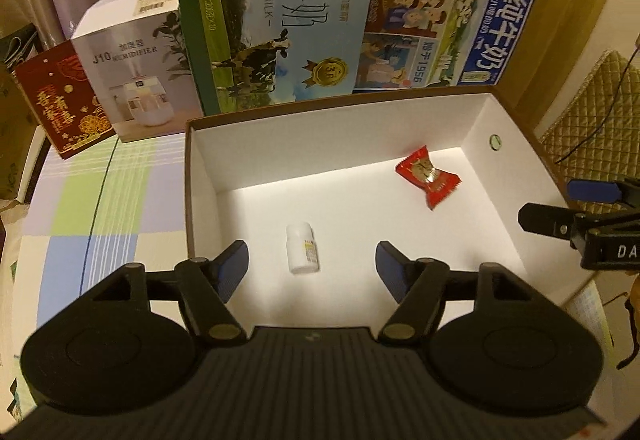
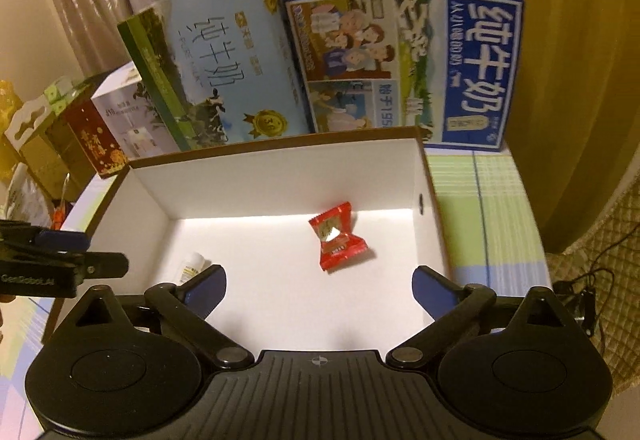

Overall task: Organize objects
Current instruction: 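Carry both items into the brown box and open both tools to release, then withdraw both tools from the box toward the remaining items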

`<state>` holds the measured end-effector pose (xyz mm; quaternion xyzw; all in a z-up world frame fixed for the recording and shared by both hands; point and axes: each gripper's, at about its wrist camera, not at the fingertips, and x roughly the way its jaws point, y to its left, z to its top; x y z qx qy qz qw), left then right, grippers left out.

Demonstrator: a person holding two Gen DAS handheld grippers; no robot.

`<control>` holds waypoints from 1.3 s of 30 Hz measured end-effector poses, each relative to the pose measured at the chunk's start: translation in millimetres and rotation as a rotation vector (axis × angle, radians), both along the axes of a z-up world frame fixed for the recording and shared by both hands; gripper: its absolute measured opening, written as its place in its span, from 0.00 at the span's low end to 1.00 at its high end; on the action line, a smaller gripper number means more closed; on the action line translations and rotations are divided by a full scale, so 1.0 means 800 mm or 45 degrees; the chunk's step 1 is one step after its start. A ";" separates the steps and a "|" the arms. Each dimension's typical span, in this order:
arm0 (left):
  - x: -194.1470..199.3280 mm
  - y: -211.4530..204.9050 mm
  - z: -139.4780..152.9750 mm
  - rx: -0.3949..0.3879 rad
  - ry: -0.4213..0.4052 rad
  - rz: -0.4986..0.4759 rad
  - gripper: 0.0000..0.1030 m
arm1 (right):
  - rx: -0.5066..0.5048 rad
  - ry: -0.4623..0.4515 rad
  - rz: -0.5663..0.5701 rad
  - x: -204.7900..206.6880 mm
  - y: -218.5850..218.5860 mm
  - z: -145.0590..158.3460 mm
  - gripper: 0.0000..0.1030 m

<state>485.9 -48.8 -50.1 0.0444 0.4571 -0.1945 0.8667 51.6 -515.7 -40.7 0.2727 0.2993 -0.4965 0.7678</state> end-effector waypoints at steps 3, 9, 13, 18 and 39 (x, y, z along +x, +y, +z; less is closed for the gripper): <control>-0.018 0.007 0.011 -0.016 -0.007 0.002 0.65 | -0.009 -0.015 -0.013 -0.006 0.015 0.009 0.95; -0.049 0.019 0.029 -0.030 -0.026 0.019 0.65 | -0.036 -0.023 -0.021 -0.013 0.045 0.026 0.95; -0.072 0.026 0.041 -0.047 -0.040 0.034 0.65 | -0.041 -0.029 -0.027 -0.016 0.067 0.035 0.95; -0.106 0.033 0.054 -0.056 -0.076 0.044 0.65 | -0.053 -0.051 -0.030 -0.020 0.097 0.047 0.95; -0.235 0.057 0.031 -0.076 0.030 0.039 0.69 | -0.008 -0.058 -0.065 -0.070 0.215 0.049 0.96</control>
